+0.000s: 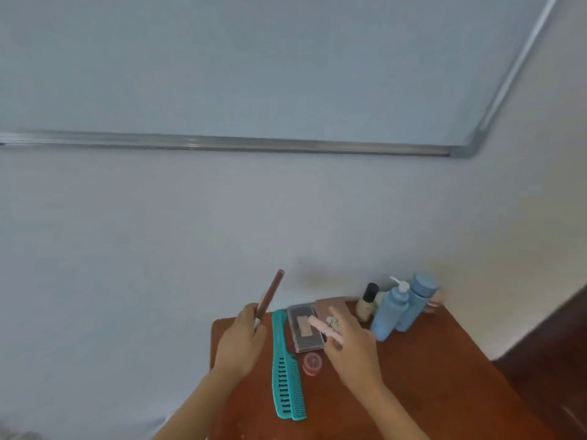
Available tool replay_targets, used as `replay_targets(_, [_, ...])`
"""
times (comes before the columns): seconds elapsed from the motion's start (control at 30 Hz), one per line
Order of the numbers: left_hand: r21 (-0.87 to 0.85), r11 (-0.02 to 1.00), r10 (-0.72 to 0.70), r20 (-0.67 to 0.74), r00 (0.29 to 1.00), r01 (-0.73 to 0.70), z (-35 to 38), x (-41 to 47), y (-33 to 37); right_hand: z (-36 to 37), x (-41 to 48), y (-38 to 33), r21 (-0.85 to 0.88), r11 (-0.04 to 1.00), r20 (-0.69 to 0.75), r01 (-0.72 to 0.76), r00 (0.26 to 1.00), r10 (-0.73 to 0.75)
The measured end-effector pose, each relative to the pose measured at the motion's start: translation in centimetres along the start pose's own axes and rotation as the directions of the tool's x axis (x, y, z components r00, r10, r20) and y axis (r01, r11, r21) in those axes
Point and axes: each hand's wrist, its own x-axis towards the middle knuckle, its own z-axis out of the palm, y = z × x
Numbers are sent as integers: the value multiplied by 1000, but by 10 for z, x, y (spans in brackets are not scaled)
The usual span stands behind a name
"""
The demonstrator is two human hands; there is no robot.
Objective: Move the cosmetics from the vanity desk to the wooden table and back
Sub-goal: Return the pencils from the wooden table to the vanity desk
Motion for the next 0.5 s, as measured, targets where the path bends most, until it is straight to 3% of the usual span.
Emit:
replay_targets(0.1, [-61,989,140,181,973,-131,6,3,9,-17,-37,2,-126,983,-147,-130,983,111])
replay_targets(0.23, [-192,934,352,358,865,-301,10,-18,15,-20,-108,-5,-179,912,-329,-370,896,299])
replay_targets(0.37, [-216,855,511,513,690,-472,14,-65,19,-22,-202,-24,-86,799,-527,-595,708,470])
replay_targets(0.5, [-352,726,655,616,438,-591,13,-129,39,-32,-309,-54,-8,687,-679,-726,508,530])
